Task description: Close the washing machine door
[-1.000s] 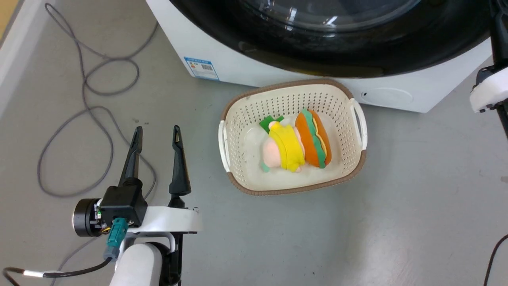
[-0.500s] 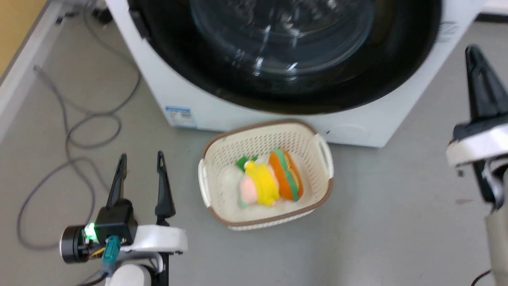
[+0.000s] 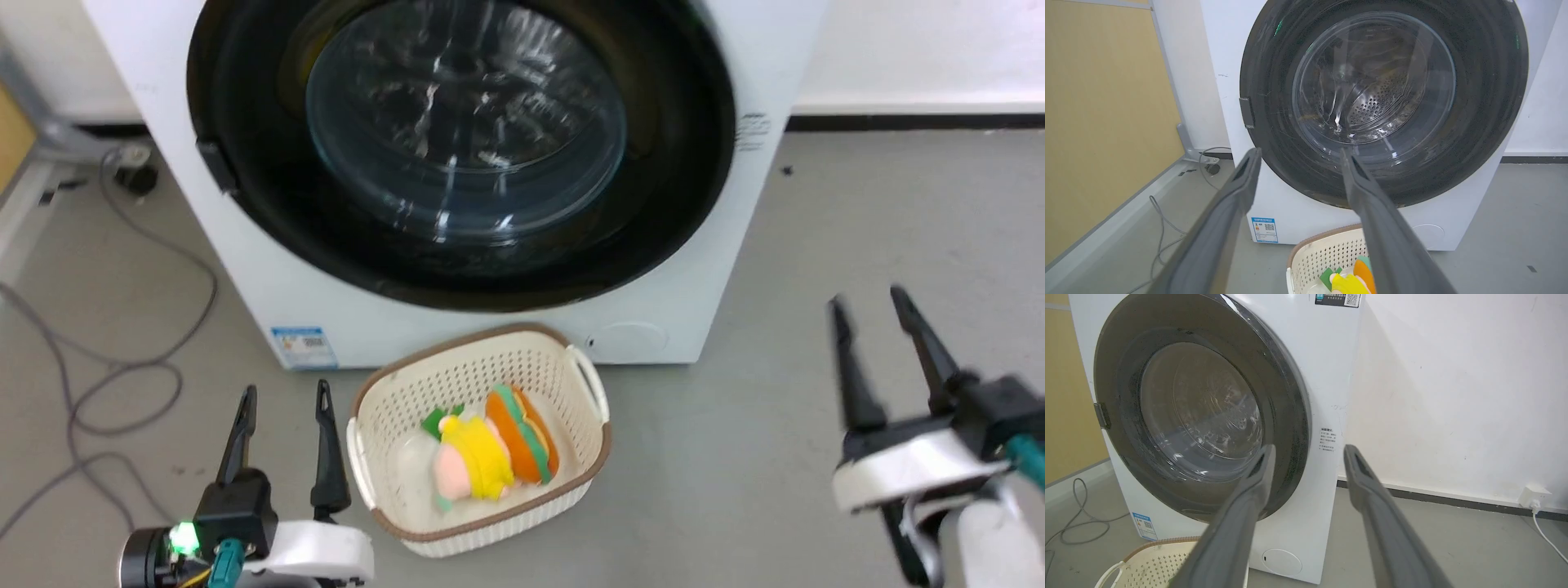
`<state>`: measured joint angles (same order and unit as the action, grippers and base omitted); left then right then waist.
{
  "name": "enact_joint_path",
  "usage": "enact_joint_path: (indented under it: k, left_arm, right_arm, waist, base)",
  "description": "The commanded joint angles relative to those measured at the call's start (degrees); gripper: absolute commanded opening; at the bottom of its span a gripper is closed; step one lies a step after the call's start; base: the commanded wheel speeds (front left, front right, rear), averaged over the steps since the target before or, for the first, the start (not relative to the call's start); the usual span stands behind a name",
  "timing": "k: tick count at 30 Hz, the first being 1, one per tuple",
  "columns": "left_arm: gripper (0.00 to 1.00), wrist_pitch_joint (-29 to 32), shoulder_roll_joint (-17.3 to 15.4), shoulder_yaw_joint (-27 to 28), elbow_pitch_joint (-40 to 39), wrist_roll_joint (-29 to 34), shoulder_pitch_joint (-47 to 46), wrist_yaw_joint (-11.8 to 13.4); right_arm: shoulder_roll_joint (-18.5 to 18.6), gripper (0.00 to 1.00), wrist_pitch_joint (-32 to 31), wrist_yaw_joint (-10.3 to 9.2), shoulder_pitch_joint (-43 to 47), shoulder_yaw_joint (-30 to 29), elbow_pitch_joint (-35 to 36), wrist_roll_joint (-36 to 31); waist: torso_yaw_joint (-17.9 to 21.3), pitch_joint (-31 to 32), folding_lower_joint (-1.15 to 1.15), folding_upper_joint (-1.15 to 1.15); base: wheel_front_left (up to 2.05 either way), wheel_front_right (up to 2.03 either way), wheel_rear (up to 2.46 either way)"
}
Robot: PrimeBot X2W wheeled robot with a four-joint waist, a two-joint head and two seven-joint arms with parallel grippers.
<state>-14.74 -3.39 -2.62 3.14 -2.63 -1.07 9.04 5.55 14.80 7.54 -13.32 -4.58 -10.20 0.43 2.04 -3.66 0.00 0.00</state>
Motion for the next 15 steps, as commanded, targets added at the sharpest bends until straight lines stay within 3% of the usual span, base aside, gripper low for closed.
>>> enact_joint_path:
  k: [1, 14, 15]
  left_arm:
    - [1.00, -0.26, -0.31, 0.37, 0.13, -0.10, 1.49, -0.35]
    - [1.00, -0.26, 0.06, 1.08, 0.19, -1.26, 5.81, -1.22]
    - [0.00, 0.01, 0.12, 1.01, 0.15, -1.11, 5.13, -1.15]
  right_arm:
    - [-0.99, 1.00, 0.20, -0.05, 2.58, 0.65, 0.97, -0.29]
    - [-2.65, 1.00, 0.20, -0.05, 12.51, 0.53, 4.87, 1.89]
    - [-2.34, 0.00, -0.01, 0.00, 11.99, 0.53, 4.50, 1.67]
  waist:
    - [1.58, 1.96, 0.00, 0.00]
    - [1.96, 5.32, 0.00, 0.00]
    - [1.97, 5.33, 0.00, 0.00]
  base:
    - [0.00, 0.00, 0.00]
    - [0.00, 0.00, 0.00]
    - [0.00, 0.00, 0.00]
